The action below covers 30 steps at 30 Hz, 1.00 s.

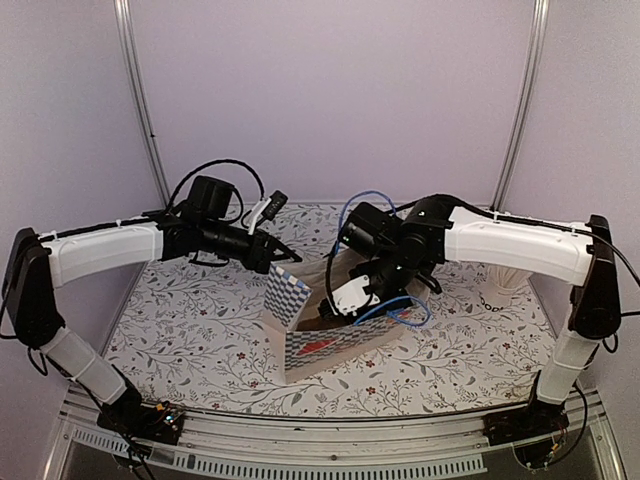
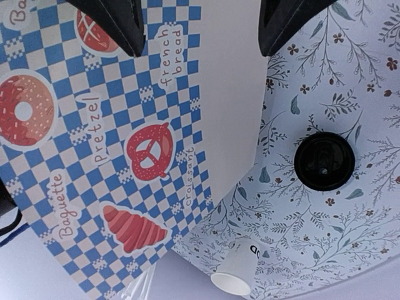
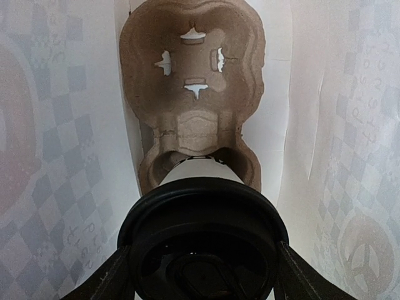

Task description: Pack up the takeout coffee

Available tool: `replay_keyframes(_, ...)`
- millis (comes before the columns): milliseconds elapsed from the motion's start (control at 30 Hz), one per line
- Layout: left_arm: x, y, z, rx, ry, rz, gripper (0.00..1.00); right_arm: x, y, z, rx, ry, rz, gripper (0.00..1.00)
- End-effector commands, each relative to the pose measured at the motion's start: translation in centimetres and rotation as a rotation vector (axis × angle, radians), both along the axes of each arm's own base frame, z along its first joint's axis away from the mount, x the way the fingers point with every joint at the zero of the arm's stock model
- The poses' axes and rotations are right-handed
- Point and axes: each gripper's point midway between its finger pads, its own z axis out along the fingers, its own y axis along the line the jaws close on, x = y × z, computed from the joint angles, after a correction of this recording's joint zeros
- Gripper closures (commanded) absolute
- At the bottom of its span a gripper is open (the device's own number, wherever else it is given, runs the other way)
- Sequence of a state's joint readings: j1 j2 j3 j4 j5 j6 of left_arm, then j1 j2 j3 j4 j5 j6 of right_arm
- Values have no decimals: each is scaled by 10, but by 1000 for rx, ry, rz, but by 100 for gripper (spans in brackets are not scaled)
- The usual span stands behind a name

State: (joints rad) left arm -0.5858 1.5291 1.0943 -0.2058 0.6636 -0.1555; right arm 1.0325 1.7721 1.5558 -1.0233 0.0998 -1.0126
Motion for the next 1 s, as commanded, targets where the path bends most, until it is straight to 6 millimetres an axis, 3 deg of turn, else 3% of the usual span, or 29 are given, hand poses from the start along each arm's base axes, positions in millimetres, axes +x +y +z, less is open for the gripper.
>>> replay_keyframes(0, 2, 17, 0, 18, -12, 29, 35, -30, -15, -15, -107, 193, -3, 52)
replay_keyframes(300, 2, 22, 1, 12, -11, 34, 35, -57, -29, -29, -203, 364, -22, 52)
replay_keyframes(467, 5, 21, -1, 10, -5, 33, 35, -57, -30, -38, -206, 363, -22, 52)
replay_keyframes(833, 4, 22, -7, 7, 13, 34, 35, -52, -38, -82, -209, 444, -56, 52)
replay_keyframes(967, 3, 24, -4, 10, 4, 39, 35, -55, -38, -88, -209, 467, -73, 52)
